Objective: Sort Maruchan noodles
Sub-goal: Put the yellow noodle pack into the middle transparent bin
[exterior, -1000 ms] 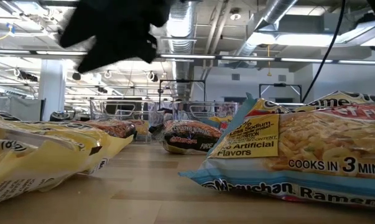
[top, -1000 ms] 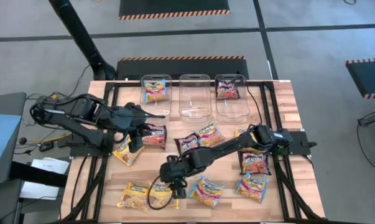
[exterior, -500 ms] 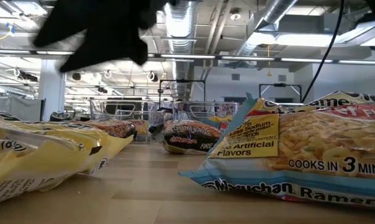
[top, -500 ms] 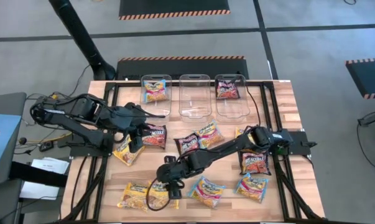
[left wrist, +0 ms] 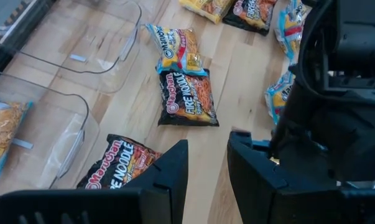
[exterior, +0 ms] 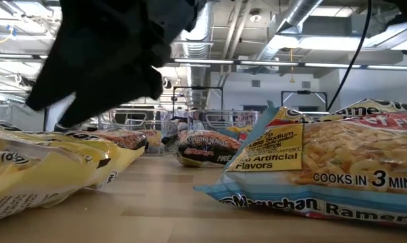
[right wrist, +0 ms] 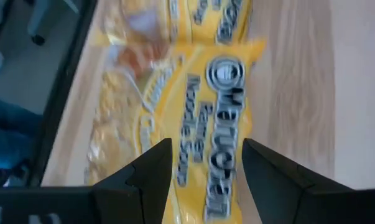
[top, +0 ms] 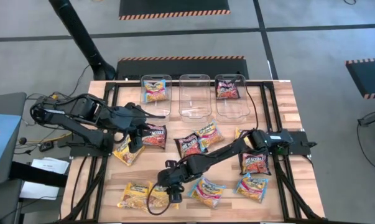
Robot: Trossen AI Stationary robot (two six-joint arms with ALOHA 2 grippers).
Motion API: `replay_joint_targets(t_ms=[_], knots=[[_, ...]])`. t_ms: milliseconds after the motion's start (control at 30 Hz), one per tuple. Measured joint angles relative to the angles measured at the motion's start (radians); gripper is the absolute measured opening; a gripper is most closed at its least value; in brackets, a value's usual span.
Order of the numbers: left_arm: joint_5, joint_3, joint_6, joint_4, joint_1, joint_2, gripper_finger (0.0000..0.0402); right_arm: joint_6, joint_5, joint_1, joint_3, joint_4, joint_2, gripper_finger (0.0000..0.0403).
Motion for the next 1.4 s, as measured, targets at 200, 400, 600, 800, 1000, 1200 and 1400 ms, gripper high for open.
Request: replay_joint_targets(t_ms=[200, 400, 600, 800, 1000, 1200, 1400], knots=[[0.000, 0.000, 0.000, -0.002, 0.000, 0.000, 0.0098, 0.004, -0.013, 0.000, 0.000, -0.009, 0.023, 0.0219], [0.000, 0.000, 0.006, -0.002, 0.000, 0.000, 0.0098, 0.088, -0.054, -0.003, -0.001, -0.002, 0.051, 0.0213], [0.000, 0.000, 0.018, -0.001, 0.000, 0.000, 0.0098, 0.113, -0.055, -0.001, -0.001, -0.015, 0.051, 0.0144], [0.000, 0.000, 0.030, -0.001, 0.000, 0.000, 0.0098, 0.131, -0.073, -0.007, -0.001, -0.017, 0.051, 0.0043], [0.002, 0.000, 0.055, -0.002, 0.000, 0.000, 0.0098, 0.150, -0.098, -0.009, -0.002, -0.025, 0.044, 0.0008], [0.002, 0.000, 0.057, -0.007, 0.000, 0.000, 0.0098, 0.153, -0.078, -0.019, -0.006, -0.093, 0.007, 0.0004], [0.005, 0.000, 0.056, -0.045, 0.000, 0.000, 0.0098, 0.144, 0.017, -0.027, -0.006, -0.207, -0.072, 0.0003]])
